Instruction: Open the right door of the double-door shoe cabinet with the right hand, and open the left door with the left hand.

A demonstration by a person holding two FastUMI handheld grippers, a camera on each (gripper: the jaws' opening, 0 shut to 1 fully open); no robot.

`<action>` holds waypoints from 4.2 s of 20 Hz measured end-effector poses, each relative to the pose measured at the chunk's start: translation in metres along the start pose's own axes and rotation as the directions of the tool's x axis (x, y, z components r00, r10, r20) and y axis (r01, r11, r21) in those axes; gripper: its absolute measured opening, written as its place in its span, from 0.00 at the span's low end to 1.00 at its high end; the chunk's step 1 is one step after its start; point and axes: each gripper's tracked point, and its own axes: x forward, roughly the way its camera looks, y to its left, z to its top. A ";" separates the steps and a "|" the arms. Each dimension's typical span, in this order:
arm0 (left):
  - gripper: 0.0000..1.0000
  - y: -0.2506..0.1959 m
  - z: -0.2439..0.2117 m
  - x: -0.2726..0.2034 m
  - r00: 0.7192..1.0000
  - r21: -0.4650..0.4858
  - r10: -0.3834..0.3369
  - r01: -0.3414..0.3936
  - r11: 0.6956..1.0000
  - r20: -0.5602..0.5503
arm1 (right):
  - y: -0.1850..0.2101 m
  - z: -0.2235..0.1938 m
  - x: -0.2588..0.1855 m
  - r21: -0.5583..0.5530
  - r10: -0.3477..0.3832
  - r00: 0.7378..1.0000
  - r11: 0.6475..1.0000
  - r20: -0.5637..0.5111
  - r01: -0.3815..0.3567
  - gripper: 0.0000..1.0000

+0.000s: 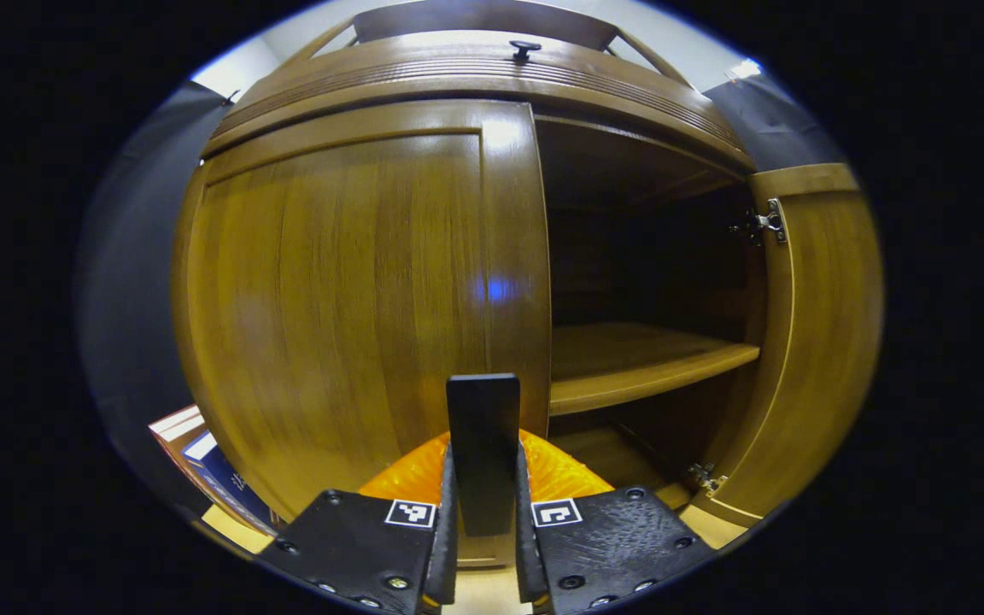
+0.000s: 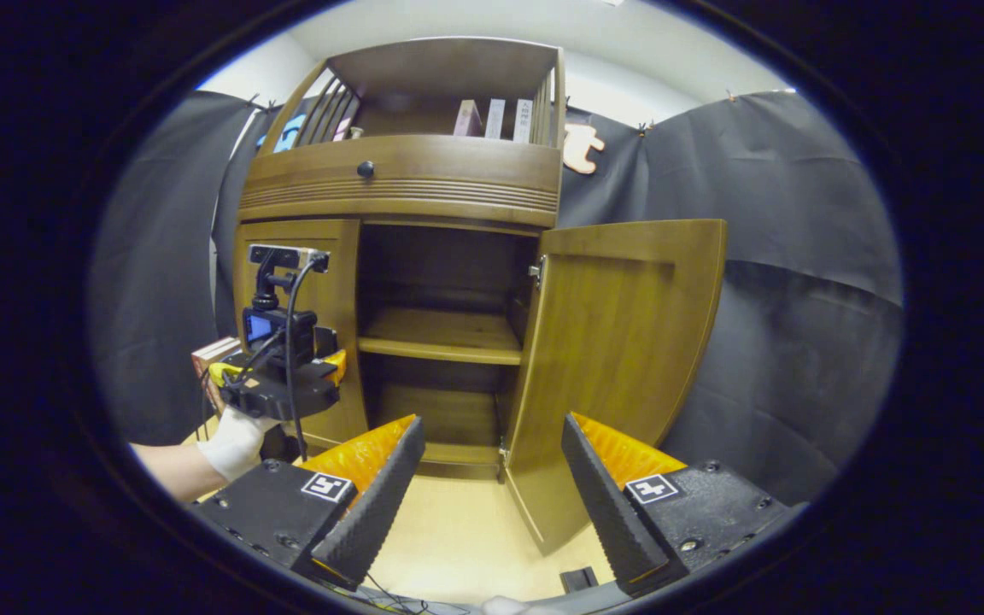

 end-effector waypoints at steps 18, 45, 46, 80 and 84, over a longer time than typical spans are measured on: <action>0.26 0.032 -0.012 -0.129 0.998 -0.018 -0.065 0.065 0.998 -0.010 | 0.025 -0.024 -0.029 0.015 0.081 0.997 0.997 -0.019 -0.081 1.00; 0.00 0.235 -0.031 -0.241 0.999 -0.044 0.038 -0.039 0.998 -0.013 | 0.083 -0.045 -0.057 0.040 0.182 0.983 0.983 -0.032 -0.181 1.00; 0.00 0.239 -0.030 -0.241 1.000 -0.035 0.020 -0.020 0.999 -0.010 | 0.082 -0.045 -0.057 0.043 0.181 0.983 0.983 -0.032 -0.179 1.00; 0.95 0.122 0.057 -0.326 0.959 -0.081 0.284 -0.281 0.956 0.026 | 0.037 -0.020 -0.018 0.032 0.188 0.981 0.981 0.042 -0.190 1.00; 0.95 0.091 0.051 -0.313 0.968 -0.043 0.252 -0.251 0.967 0.005 | 0.033 -0.019 -0.016 0.043 0.176 0.983 0.983 0.051 -0.179 1.00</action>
